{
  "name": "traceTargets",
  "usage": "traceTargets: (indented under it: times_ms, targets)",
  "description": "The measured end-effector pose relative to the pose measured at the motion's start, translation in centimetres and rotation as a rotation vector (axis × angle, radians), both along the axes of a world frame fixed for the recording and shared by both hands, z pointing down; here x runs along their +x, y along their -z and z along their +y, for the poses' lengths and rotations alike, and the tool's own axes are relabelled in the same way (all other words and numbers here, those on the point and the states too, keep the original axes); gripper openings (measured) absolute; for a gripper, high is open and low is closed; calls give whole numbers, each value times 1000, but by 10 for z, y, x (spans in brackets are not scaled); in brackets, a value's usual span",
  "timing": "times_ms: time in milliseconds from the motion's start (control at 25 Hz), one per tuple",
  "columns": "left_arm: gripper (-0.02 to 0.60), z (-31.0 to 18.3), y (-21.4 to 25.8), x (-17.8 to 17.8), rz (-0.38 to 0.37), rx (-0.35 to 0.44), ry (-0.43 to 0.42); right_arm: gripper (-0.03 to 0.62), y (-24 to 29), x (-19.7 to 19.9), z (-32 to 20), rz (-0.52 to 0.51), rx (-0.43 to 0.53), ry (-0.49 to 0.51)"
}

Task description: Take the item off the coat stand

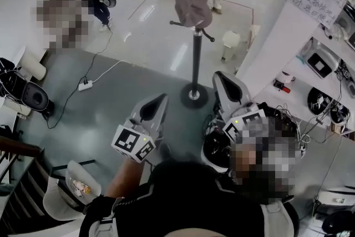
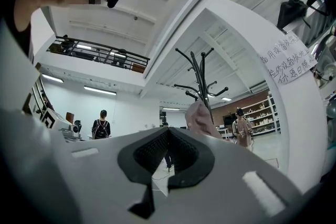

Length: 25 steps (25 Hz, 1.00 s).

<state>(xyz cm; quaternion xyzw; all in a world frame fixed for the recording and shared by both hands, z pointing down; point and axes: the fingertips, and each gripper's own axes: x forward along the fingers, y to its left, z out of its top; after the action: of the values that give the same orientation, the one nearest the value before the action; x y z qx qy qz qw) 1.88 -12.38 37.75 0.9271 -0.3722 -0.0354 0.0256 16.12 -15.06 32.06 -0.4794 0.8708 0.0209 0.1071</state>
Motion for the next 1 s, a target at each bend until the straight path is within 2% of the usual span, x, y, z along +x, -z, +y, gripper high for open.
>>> traceTargets:
  times_ms: [240,1000]
  targets:
    - [15,-26,10,-20,30,5,-39,9,6,-18,-27,10,2,-61]
    - [17,-90,7,-106,75,11,-107,9,4,-97,-89,53,-13,-150]
